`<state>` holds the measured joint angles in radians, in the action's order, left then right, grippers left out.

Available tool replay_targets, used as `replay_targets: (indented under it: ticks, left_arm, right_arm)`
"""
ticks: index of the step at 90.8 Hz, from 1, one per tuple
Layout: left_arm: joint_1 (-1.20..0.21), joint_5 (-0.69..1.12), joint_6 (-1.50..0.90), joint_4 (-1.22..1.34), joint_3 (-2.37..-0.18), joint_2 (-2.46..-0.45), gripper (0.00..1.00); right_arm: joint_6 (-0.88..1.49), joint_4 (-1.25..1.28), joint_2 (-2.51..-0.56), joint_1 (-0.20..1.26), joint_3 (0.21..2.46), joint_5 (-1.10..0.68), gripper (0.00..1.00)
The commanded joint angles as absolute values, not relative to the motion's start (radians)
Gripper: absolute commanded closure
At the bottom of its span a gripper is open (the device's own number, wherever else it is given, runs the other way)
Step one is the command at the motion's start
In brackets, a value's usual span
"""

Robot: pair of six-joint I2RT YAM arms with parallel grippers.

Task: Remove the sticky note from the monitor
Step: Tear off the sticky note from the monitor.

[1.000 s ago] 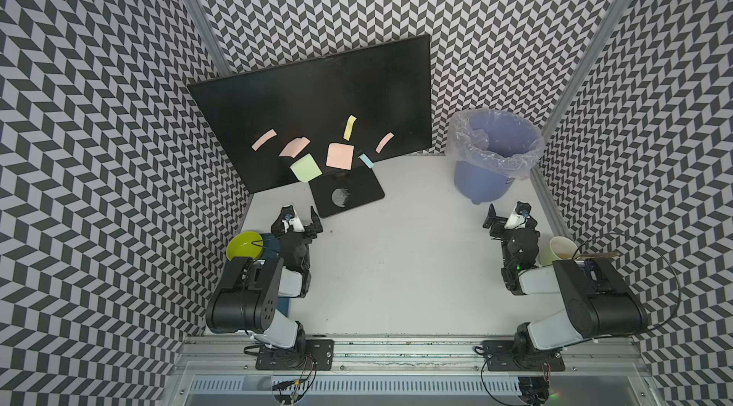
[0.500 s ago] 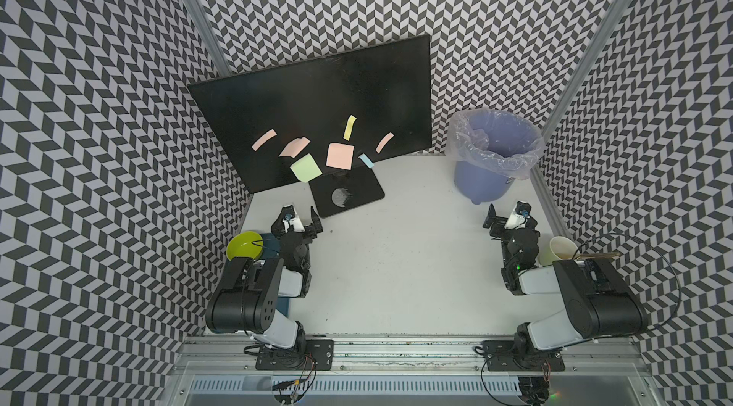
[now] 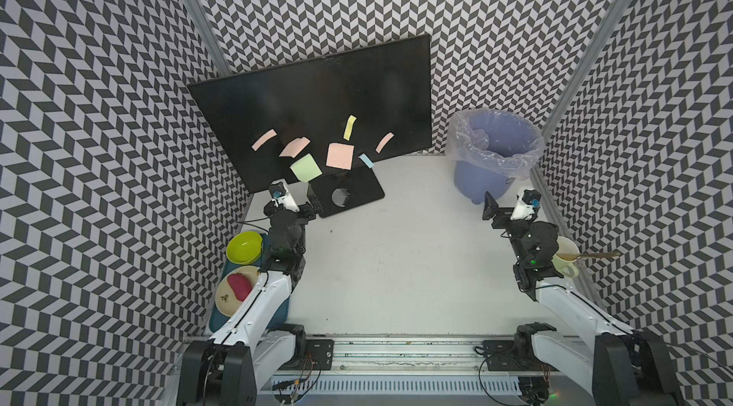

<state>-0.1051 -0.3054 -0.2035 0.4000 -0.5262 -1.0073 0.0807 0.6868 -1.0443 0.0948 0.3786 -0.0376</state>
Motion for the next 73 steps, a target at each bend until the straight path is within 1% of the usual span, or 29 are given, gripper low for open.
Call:
replay_targets:
  ticks: [1, 11, 19, 30, 37, 53, 62, 73]
  left_arm:
    - [-0.113, -0.246, -0.295, 0.095, -0.606, -0.966, 0.00]
    - [-0.107, -0.227, -0.310, -0.034, -0.693, -0.956, 0.00]
    - [-0.054, -0.151, -0.293, -0.094, -0.771, -0.978, 0.00]
    - [0.030, -0.086, -0.252, -0.111, -0.853, -1.005, 0.00]
    - [0.074, -0.076, -0.208, -0.124, -0.912, -1.032, 0.00]
    - [0.210, 0.022, -0.186, -0.077, -0.993, -1.097, 0.00]
    - [0.286, 0.111, -0.180, -0.065, -1.063, -1.145, 0.00]
    - [0.373, 0.240, -0.184, -0.053, -1.159, -1.218, 0.03]
  right_arm:
    - [0.124, 0.506, -0.996, 0.130, 0.447, -0.179, 0.01]
    - [0.155, 0.394, -0.981, 0.156, 0.524, -0.277, 0.01]
    - [0.176, 0.326, -0.984, 0.180, 0.583, -0.337, 0.01]
    - [0.206, 0.274, -1.000, 0.208, 0.648, -0.405, 0.01]
    - [0.220, 0.258, -1.012, 0.225, 0.676, -0.429, 0.01]
    - [0.229, 0.220, -1.054, 0.255, 0.755, -0.505, 0.01]
    - [0.217, 0.194, -1.063, 0.279, 0.796, -0.513, 0.01]
    - [0.210, 0.187, -1.073, 0.297, 0.824, -0.528, 0.01]
